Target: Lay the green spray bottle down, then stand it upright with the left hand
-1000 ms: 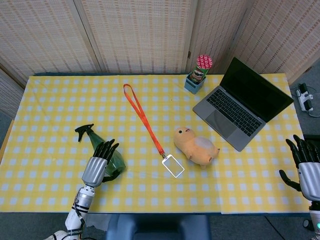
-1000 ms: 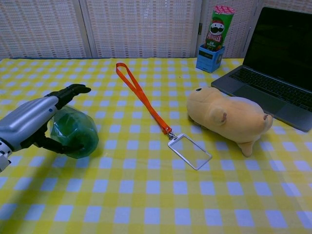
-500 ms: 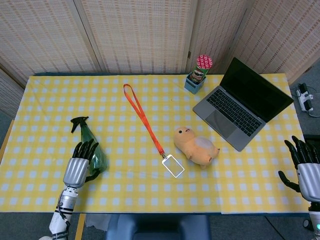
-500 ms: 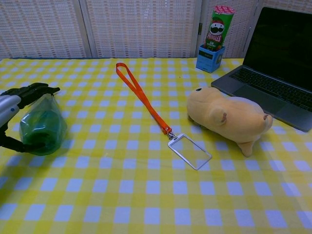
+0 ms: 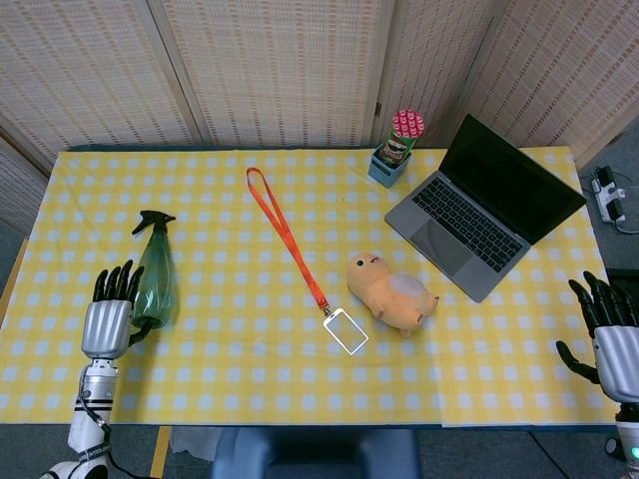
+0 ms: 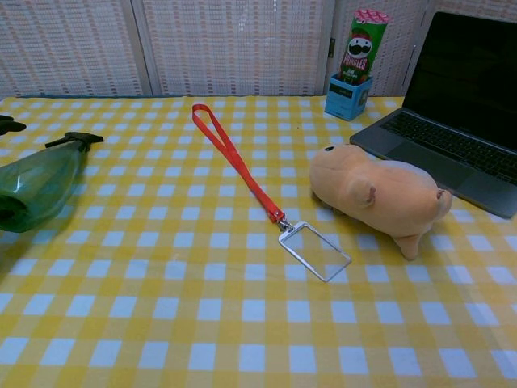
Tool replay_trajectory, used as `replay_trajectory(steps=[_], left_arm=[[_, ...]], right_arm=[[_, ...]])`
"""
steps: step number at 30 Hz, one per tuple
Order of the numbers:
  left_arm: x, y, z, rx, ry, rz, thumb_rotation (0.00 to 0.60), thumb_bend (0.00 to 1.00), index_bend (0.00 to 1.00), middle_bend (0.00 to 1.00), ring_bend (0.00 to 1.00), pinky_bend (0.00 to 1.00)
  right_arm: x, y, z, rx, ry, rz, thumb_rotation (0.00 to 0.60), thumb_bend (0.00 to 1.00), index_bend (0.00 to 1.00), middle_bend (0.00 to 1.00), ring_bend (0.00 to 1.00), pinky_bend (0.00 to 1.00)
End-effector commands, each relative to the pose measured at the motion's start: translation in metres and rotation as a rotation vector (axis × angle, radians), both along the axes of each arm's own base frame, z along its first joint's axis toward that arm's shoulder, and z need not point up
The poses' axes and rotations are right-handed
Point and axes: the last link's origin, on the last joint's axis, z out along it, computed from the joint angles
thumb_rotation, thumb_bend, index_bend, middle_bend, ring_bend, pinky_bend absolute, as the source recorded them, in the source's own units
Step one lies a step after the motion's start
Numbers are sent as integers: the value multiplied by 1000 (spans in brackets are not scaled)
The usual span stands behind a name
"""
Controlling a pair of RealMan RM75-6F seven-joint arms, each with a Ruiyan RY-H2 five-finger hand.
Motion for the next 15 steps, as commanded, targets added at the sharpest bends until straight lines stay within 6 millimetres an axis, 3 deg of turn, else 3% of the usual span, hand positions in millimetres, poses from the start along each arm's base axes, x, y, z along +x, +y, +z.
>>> replay_trajectory(steps=[1, 9, 15], left_arm=[[-11, 10, 8, 27, 15, 35, 600, 237, 0, 4, 12, 6], [-37, 39, 31, 108, 64, 126, 600, 238, 0, 14, 21, 9], [-37, 54, 46, 184, 81, 120, 600, 240, 0, 28, 37, 12]], right_arm=[[-1, -1, 0, -4, 2, -4, 600, 331, 0, 0, 0, 0], [-2, -1, 1, -12, 6, -14, 600, 331, 0, 0, 0, 0], [-3, -1, 2, -15, 4, -18, 600, 331, 0, 0, 0, 0]])
